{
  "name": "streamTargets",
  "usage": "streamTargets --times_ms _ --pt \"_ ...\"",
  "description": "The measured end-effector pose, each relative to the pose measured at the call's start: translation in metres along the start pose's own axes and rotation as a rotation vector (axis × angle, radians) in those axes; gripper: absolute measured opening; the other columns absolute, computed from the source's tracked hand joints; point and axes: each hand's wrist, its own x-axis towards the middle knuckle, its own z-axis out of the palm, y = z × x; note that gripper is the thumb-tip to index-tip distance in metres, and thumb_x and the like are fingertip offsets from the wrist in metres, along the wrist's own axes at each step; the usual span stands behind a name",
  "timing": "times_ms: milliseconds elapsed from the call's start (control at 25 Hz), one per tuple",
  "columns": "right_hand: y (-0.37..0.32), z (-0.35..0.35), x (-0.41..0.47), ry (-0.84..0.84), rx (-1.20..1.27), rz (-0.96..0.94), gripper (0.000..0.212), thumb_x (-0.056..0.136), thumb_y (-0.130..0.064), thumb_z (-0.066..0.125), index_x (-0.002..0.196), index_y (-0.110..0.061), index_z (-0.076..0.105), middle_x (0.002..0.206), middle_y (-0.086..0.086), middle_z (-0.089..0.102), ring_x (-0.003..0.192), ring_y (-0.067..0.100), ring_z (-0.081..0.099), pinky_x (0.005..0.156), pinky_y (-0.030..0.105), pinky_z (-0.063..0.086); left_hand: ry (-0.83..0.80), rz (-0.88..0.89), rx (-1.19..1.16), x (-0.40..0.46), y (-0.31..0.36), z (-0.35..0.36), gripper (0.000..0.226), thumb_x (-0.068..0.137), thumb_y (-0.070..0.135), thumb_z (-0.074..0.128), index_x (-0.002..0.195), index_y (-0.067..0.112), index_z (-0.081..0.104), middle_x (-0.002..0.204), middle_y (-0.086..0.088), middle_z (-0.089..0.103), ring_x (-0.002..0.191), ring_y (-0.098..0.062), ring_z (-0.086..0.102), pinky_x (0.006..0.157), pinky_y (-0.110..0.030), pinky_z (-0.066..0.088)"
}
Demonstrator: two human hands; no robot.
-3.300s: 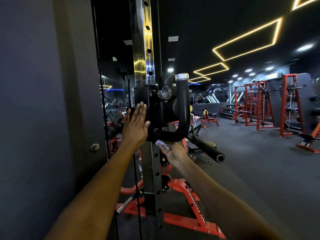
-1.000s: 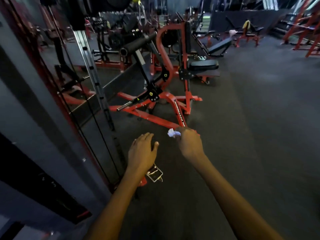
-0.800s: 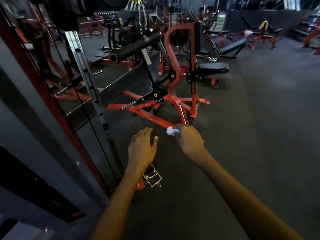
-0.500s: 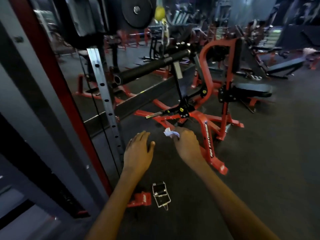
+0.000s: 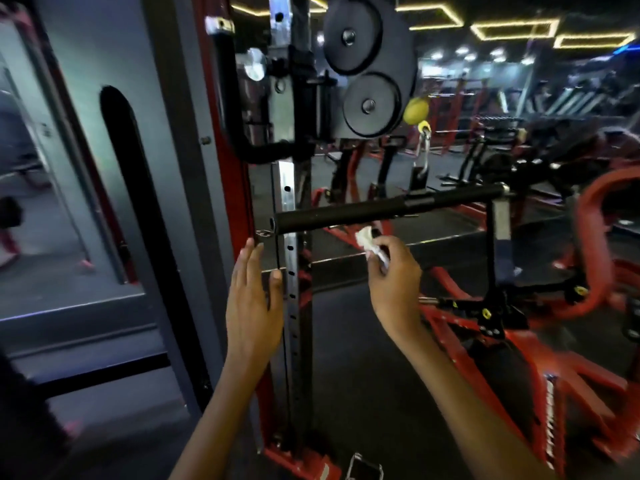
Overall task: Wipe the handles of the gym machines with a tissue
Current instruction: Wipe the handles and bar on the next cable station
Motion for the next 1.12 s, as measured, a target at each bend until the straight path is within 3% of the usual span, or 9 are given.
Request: streamTargets --times_ms 80,200,320,440,520,680,880,1040,1120 --pt "-0.007 0.004 0.019 0.062 0.072 -0.069 0.025 0.083 0.008 0.06 0.107 0.001 0.063 0.103 0.011 0.061 0.095 0.016 0.058 0.086 0.004 0.04 0.08 0.088 0.024 0.02 0.02 0.001 0.054 0.102 0.043 0.03 0.15 0.018 0.03 0.161 0.003 0.017 0.148 -0.012 0.016 0.117 -0.036 0.022" --pt "-0.011 0.017 0.041 0.083 0.092 -0.1 0.034 0.086 0.007 0.056 0.12 -0.002 0.06 0.111 0.01 0.055 0.104 0.01 0.054 0.096 0.016 0.043 0.048 0.183 0.137 0.059 0.03 0.008 0.049 0.103 0.035 0.029 0.146 0.013 0.038 0.159 -0.003 0.023 0.148 -0.017 0.015 0.12 -0.045 0.019" --pt "-0.025 0.042 0.042 -0.125 0.037 -0.278 0.035 0.091 -0.001 0.049 0.125 -0.002 0.055 0.127 0.005 0.052 0.118 0.004 0.046 0.102 0.014 0.039 -0.069 0.268 0.208 0.084 0.015 0.018 0.051 0.102 0.037 0.028 0.145 0.013 0.04 0.158 -0.005 0.026 0.147 -0.019 0.017 0.119 -0.047 0.02" --pt "-0.011 0.056 0.037 -0.278 -0.192 -0.594 0.041 0.085 -0.002 0.04 0.122 -0.002 0.058 0.125 0.014 0.059 0.12 0.025 0.054 0.104 0.035 0.037 -0.121 0.319 0.175 0.088 -0.001 0.025 0.045 0.103 0.026 0.04 0.145 0.011 0.038 0.158 -0.005 0.025 0.144 -0.018 0.024 0.118 -0.04 0.027" --pt "0.027 0.049 0.051 -0.227 -0.252 -0.486 0.04 0.086 -0.001 0.038 0.12 -0.005 0.06 0.124 0.013 0.06 0.119 0.027 0.054 0.104 0.038 0.034 -0.131 0.291 0.158 0.085 -0.005 0.029 0.045 0.102 0.019 0.045 0.146 0.011 0.037 0.158 -0.002 0.022 0.143 -0.013 0.022 0.117 -0.035 0.025" --pt "0.063 0.038 0.059 -0.08 -0.311 -0.194 0.044 0.077 0.013 0.058 0.118 -0.002 0.06 0.122 0.013 0.061 0.117 0.033 0.055 0.1 0.042 0.044 -0.189 0.29 0.171 0.08 -0.015 0.043 0.051 0.102 0.019 0.044 0.15 0.013 0.029 0.16 0.004 0.013 0.148 -0.012 0.008 0.12 -0.034 0.014" --pt "0.016 0.082 0.034 -0.282 -0.275 -0.535 0.043 0.078 0.003 0.043 0.118 -0.001 0.06 0.126 0.015 0.058 0.123 0.029 0.051 0.103 0.039 0.036 -0.165 0.311 0.228 0.082 -0.024 0.06 0.057 0.1 0.014 0.048 0.151 0.012 0.024 0.159 0.003 0.01 0.149 -0.014 0.002 0.122 -0.041 0.009" --pt "0.07 0.049 0.075 -0.072 -0.291 -0.154 0.048 0.079 0.018 0.053 0.124 0.001 0.055 0.129 0.017 0.055 0.127 0.034 0.045 0.107 0.043 0.036 -0.125 0.292 0.353 0.098 -0.02 0.065 0.058 0.101 0.039 0.031 0.152 0.013 0.025 0.161 -0.002 0.015 0.149 -0.015 0.001 0.121 -0.037 -0.004" --pt "0.071 0.048 0.085 -0.034 -0.309 -0.099 0.052 0.079 0.017 0.056 0.128 0.002 0.051 0.131 0.019 0.052 0.128 0.035 0.043 0.109 0.039 0.031 -0.13 0.345 0.414 0.121 -0.011 0.073 0.062 0.099 0.044 0.029 0.151 0.011 0.026 0.16 -0.005 0.018 0.149 -0.019 0.004 0.119 -0.037 -0.006"
